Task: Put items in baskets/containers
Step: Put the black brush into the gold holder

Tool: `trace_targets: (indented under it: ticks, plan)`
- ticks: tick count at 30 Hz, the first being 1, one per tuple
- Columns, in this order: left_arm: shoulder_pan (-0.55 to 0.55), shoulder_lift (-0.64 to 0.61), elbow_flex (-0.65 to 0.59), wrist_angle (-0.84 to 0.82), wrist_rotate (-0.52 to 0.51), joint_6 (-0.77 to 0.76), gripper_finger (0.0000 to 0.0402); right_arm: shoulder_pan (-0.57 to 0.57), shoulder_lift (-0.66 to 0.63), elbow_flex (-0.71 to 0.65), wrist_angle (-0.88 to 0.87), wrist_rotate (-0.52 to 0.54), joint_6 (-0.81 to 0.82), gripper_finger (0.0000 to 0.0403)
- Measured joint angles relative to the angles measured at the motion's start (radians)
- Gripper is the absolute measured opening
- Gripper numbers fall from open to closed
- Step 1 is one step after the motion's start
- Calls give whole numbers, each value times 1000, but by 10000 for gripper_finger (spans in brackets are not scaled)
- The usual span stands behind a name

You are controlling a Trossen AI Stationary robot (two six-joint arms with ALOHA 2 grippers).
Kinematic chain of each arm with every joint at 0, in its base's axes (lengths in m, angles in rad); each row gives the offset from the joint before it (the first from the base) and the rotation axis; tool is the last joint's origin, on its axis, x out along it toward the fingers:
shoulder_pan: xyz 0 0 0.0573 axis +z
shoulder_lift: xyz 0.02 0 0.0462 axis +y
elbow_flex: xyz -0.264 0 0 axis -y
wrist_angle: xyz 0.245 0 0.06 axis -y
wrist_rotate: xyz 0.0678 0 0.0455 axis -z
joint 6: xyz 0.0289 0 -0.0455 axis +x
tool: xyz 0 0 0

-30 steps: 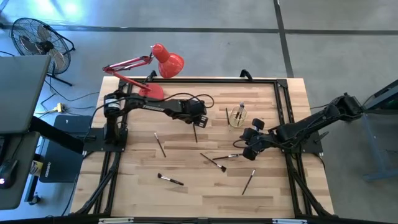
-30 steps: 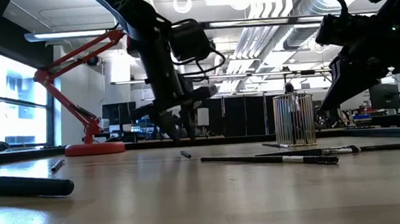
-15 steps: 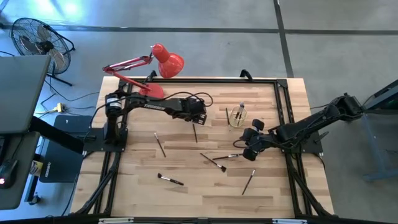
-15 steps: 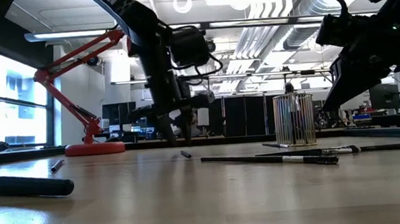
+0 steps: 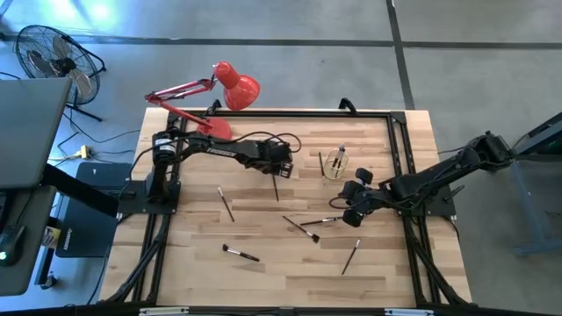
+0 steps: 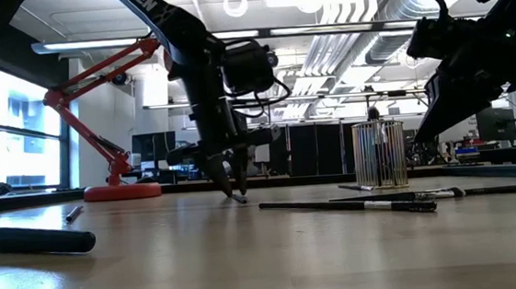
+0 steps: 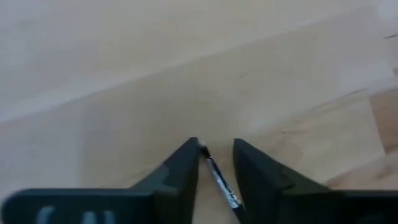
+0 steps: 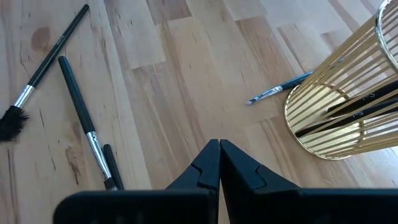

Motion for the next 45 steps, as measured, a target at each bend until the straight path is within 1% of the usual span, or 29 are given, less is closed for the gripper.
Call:
trace_targets:
  ticks: [3,5,7,10,14,17,20,23,26,28,30,34,39,41,45]
  plan:
    - [0,1,-1,-9,-19,14,26,0,0,0,7,0,-3,7]
    - [0,2,-1,-2,-18,33,9,0,0,0,11,0,-14,5]
    - [-1,2,-1,-1,-17,45,11,0,0,0,21,-1,-30,2]
    - [-14,2,-1,0,-16,64,3,-1,0,0,42,2,-54,2]
    - [-53,-18,-3,-2,-105,85,2,-3,0,0,93,6,-127,7]
    - [-81,-27,-7,13,-137,111,1,-3,0,0,158,9,-138,8]
    - [-112,-41,-8,31,-143,129,0,-3,0,0,214,22,-158,6]
    - [-145,-71,-5,62,-188,164,0,-3,0,0,236,37,-186,3]
    - [-188,-103,-9,65,-267,214,0,-3,0,0,231,42,-187,1]
    - [-220,-126,-5,111,-339,237,0,-3,0,0,222,42,-182,1]
    - [-250,-163,-6,115,-403,265,0,-3,0,-1,220,42,-182,1]
    - [-291,-206,-5,183,-508,329,0,-3,0,0,220,42,-180,3]
    - [-330,-241,-61,272,-575,377,0,-3,0,-1,220,42,-156,10]
    - [-337,-263,-113,313,-575,374,0,-3,0,-1,220,42,-156,11]
    - [-340,-286,-246,517,-545,364,0,-3,0,-1,225,44,-156,12]
